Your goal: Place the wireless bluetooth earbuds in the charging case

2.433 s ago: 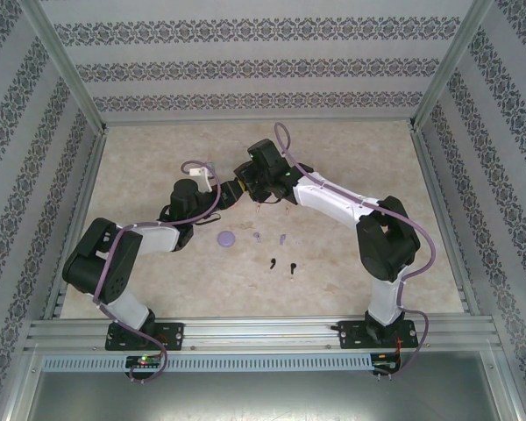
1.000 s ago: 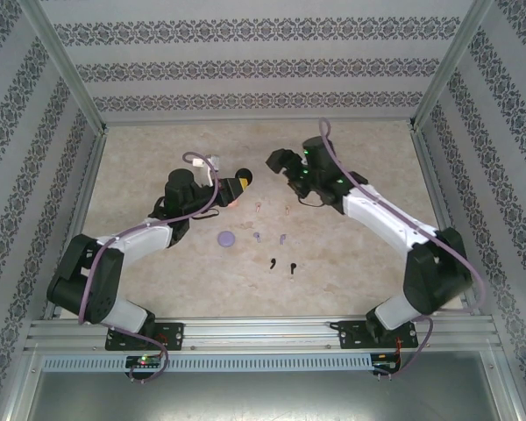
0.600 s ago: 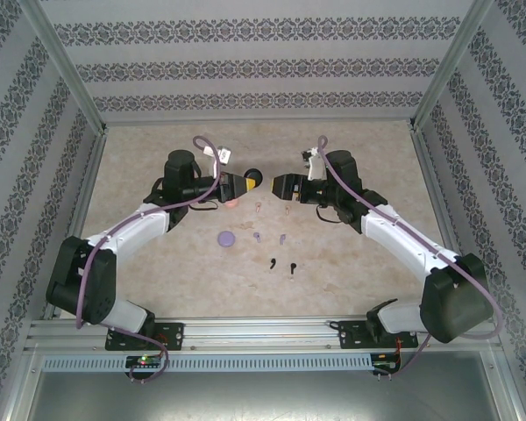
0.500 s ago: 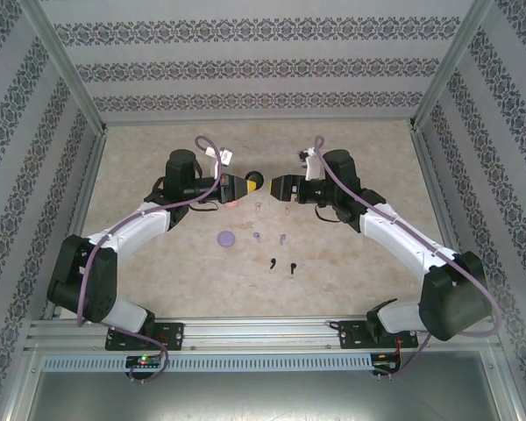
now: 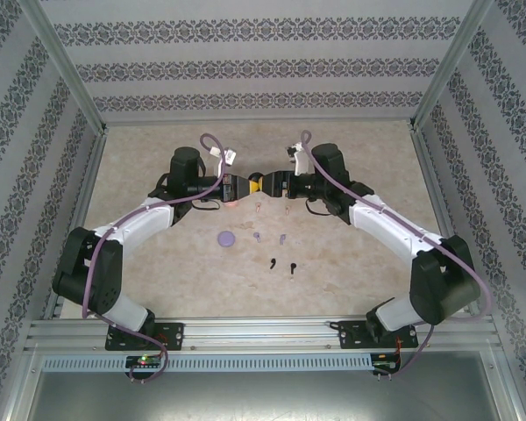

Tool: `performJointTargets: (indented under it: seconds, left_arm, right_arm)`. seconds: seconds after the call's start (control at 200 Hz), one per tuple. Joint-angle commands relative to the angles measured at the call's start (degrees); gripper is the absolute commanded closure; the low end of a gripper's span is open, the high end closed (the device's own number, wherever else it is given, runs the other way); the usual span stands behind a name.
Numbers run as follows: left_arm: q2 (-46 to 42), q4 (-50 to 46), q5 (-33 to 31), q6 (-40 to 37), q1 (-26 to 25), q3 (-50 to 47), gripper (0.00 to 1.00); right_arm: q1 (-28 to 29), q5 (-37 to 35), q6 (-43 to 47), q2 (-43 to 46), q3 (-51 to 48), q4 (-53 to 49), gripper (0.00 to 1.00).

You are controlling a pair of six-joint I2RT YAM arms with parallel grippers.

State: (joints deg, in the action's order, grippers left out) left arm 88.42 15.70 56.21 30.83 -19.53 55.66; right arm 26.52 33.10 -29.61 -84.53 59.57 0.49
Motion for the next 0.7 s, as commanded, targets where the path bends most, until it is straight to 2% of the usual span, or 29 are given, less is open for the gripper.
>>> performJointTargets:
  seconds: [0.0,0.265,0.425,0.694]
  left_arm:
    - [-0.57,0.20,1.80,-0.61,-0.48,1.60,1.00]
    - [-3.05,0.93,2.15,-0.32,-0.51,0.88,1.00]
    - [-3.55,0.98,1.89,-0.67,-0.54,0.11,1.00]
    - [-2.52,5.35,2.65,2.07,-0.60,-1.07,1.00]
  right_arm:
    - [-0.08,-0.88,0.35,-1.67,0.69,1.86,0.32]
    - [-4.60,-2.03,-2.55,-3.25,-5.06,5.24,0.38]
    - [-5.68,-1.73,-2.69,0.30,-7.71,4.44,0.37]
    - [-4.97,4.38,-6.38,5.68,-10.11,9.83,0.37]
